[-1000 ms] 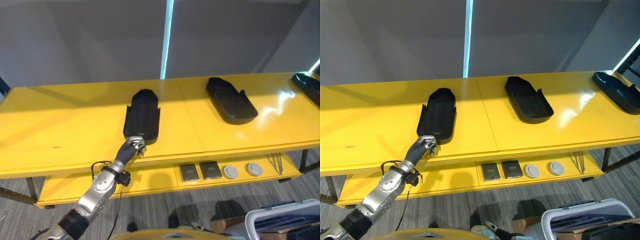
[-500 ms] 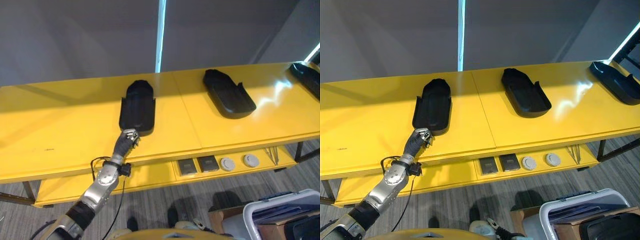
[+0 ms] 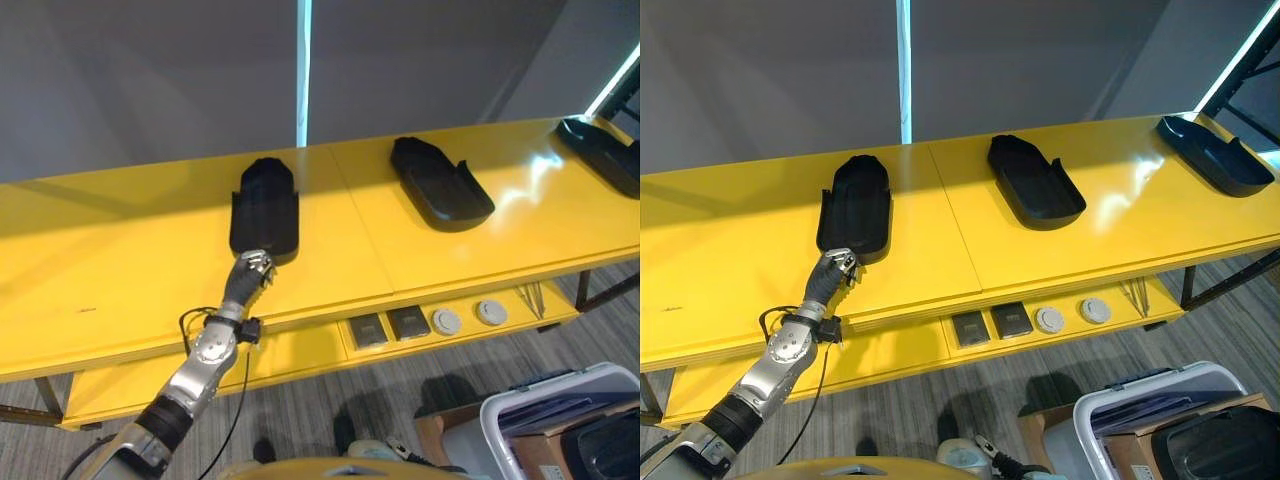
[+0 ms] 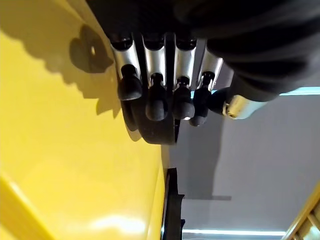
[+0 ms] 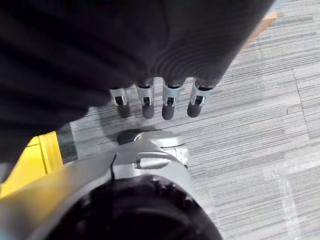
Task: Move parts from the plastic box to the shelf.
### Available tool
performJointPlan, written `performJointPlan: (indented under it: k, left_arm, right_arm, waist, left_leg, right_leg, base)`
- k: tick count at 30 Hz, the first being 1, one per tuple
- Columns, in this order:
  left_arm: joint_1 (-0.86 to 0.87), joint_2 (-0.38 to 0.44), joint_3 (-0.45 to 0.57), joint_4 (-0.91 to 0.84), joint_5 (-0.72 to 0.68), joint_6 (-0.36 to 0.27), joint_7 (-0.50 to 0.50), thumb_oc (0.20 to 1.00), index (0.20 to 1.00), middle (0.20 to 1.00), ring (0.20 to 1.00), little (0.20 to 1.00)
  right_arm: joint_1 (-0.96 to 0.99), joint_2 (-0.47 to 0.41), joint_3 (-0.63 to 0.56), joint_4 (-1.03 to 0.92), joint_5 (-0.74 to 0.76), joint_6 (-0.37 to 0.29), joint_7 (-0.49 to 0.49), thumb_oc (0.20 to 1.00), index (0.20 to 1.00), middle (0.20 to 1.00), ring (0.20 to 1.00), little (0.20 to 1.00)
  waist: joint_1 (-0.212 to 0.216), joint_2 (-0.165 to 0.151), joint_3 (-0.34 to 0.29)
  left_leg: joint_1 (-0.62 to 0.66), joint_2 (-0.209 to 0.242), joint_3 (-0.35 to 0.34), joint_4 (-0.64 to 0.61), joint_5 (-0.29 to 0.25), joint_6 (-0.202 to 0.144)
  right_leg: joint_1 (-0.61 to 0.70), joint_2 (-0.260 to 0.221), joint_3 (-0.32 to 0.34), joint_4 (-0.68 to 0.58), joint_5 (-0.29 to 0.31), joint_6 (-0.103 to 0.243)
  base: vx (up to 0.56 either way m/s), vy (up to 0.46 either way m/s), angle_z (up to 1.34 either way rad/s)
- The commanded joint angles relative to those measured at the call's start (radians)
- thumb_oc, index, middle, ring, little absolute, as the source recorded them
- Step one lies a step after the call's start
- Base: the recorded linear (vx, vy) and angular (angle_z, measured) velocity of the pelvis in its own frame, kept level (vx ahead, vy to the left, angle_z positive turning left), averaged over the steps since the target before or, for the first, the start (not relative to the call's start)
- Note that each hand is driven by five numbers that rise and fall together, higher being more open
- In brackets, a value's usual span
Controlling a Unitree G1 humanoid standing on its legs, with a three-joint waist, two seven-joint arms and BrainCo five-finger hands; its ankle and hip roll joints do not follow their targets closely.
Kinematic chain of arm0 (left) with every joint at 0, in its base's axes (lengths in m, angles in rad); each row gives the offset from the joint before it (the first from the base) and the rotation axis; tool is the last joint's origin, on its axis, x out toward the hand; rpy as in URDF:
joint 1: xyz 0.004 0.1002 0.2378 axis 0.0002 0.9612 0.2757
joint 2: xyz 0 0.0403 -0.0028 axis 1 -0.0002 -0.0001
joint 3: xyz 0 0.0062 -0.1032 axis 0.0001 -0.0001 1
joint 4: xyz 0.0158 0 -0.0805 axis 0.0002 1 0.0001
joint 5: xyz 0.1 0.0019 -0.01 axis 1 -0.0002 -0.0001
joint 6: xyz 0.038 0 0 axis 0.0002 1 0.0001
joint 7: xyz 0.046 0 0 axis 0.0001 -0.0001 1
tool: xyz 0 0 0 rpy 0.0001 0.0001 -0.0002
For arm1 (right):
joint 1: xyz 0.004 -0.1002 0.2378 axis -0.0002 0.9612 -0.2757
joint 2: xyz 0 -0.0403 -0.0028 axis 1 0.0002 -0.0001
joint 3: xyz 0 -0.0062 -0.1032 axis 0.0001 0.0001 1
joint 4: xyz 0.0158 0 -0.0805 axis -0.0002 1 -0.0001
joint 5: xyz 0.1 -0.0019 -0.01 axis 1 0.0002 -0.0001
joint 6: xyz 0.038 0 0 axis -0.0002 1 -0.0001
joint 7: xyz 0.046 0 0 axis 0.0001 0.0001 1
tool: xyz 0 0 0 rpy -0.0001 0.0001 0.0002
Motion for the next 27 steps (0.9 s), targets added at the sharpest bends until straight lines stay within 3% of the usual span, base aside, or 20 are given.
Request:
performJointPlan:
  k: [1,5,12,13,14,15,18,21,22,23,27]
  left_arm:
    - [-0.064,0.024,0.012,-0.08,0.063,-0.099,-0.024,0.2,0.2,0.2,0.2,0.2]
    - [-0.003,0.071,0.019,-0.185,0.082,-0.157,-0.027,0.2,0.2,0.2,0.2,0.2]
    - [0.056,0.096,0.018,-0.273,0.027,-0.163,-0.092,0.2,0.2,0.2,0.2,0.2]
    - [0.059,0.096,0.014,-0.275,0.027,-0.165,-0.1,0.354,0.354,0.354,0.354,0.354]
    - [0.064,0.095,0.007,-0.274,0.019,-0.159,-0.108,0.849,0.849,0.849,0.849,0.849]
    - [0.066,0.093,0.001,-0.274,0.013,-0.153,-0.116,1.0,1.0,1.0,1.0,1.0]
    - [0.069,0.083,-0.006,-0.271,0.014,-0.185,-0.083,1.0,1.0,1.0,1.0,1.0]
    - [0.066,0.079,0.022,-0.264,0.06,-0.192,-0.01,1.0,1.0,1.0,1.0,1.0]
    - [0.066,0.079,0.022,-0.264,0.06,-0.192,-0.01,1.0,1.0,1.0,1.0,1.0]
    - [0.07,0.077,0.038,-0.264,0.08,-0.191,0.003,1.0,1.0,1.0,1.0,1.0]
    - [0.055,0.082,0.036,-0.265,0.101,-0.155,0.003,1.0,1.0,1.0,1.0,1.0]
  right_arm:
    - [0.022,-0.003,0.019,0.084,-0.024,-0.006,0.011,1.0,1.0,1.0,1.0,1.0]
    - [-0.002,-0.004,0.01,0.1,0.001,-0.02,0.002,1.0,1.0,1.0,1.0,1.0]
    - [-0.051,-0.012,-0.002,0.112,0.06,-0.005,-0.007,1.0,1.0,1.0,1.0,1.0]
    - [-0.056,-0.014,-0.003,0.115,0.063,-0.003,-0.005,1.0,1.0,1.0,1.0,1.0]
    - [-0.063,-0.016,-0.003,0.12,0.064,0.0,-0.002,1.0,1.0,1.0,1.0,1.0]
    - [-0.067,-0.017,-0.001,0.124,0.063,0.001,0.0,1.0,1.0,1.0,1.0,1.0]
    - [-0.082,-0.03,0.005,0.13,0.079,0.0,-0.022,1.0,1.0,1.0,1.0,1.0]
    - [-0.111,-0.052,0.011,0.16,0.102,-0.029,-0.003,1.0,1.0,1.0,1.0,1.0]
    - [-0.111,-0.052,0.011,0.16,0.102,-0.029,-0.003,1.0,1.0,1.0,1.0,1.0]
    - [-0.118,-0.059,0.004,0.157,0.157,-0.029,-0.015,1.0,1.0,1.0,1.0,1.0]
    - [-0.102,-0.086,-0.062,0.156,0.146,-0.034,-0.03,1.0,1.0,1.0,1.0,1.0]
  waist:
    - [0.005,0.041,-0.022]
    - [0.037,0.04,-0.032]
    - [0.074,0.03,-0.04]
    - [0.076,0.028,-0.04]
    - [0.078,0.026,-0.039]
    - [0.079,0.023,-0.038]
    - [0.086,0.002,-0.013]
    - [0.12,-0.018,0.013]
    - [0.12,-0.019,0.013]
    - [0.123,-0.022,0.012]
    - [0.089,-0.009,0.006]
  left_leg:
    - [-0.029,0.048,-0.092,0.001,-0.038,-0.021]
    - [-0.026,0.049,-0.098,0.001,-0.034,-0.024]
    - [-0.02,0.058,-0.116,0.014,-0.032,-0.026]
    - [-0.018,0.06,-0.119,0.019,-0.032,-0.026]
    - [-0.019,0.062,-0.122,0.033,-0.035,-0.028]
    - [-0.023,0.065,-0.124,0.054,-0.041,-0.03]
    - [-0.096,0.074,-0.177,0.218,-0.057,-0.036]
    - [-0.15,0.0,-0.409,0.306,-0.071,-0.002]
    - [-0.151,-0.001,-0.408,0.306,-0.071,-0.001]
    - [-0.143,-0.026,-0.454,0.307,-0.076,0.008]
    - [-0.105,-0.065,-0.443,0.25,-0.137,0.036]
  right_leg:
    - [0.037,-0.005,-0.013,0.01,-0.061,0.029]
    - [0.049,-0.007,-0.035,0.01,-0.063,0.027]
    - [0.067,-0.001,-0.051,0.017,-0.068,0.018]
    - [0.07,0.002,-0.049,0.019,-0.07,0.015]
    - [0.071,0.005,-0.047,0.023,-0.072,0.011]
    - [0.07,0.006,-0.045,0.027,-0.073,0.007]
    - [0.058,0.006,-0.015,0.057,-0.069,-0.015]
    - [0.023,0.017,0.122,0.091,-0.058,-0.028]
    - [0.022,0.017,0.122,0.091,-0.058,-0.027]
    - [0.02,0.024,0.164,0.099,-0.06,-0.028]
    - [-0.028,0.023,0.214,0.147,-0.062,-0.009]
  base:
    - [-0.12,0.012,0.02]
    - [-0.14,0.009,0.09]
    - [-0.12,-0.031,0.09]
    - [-0.08,-0.039,0.09]
    - [-0.08,-0.032,0.15]
    - [-0.08,-0.02,0.15]
    - [-0.09,0.026,0.04]
    - [-0.05,0.117,-0.33]
    - [-0.04,0.178,-1.23]
    - [-0.03,0.192,-1.58]
    - [-0.05,0.274,-1.4]
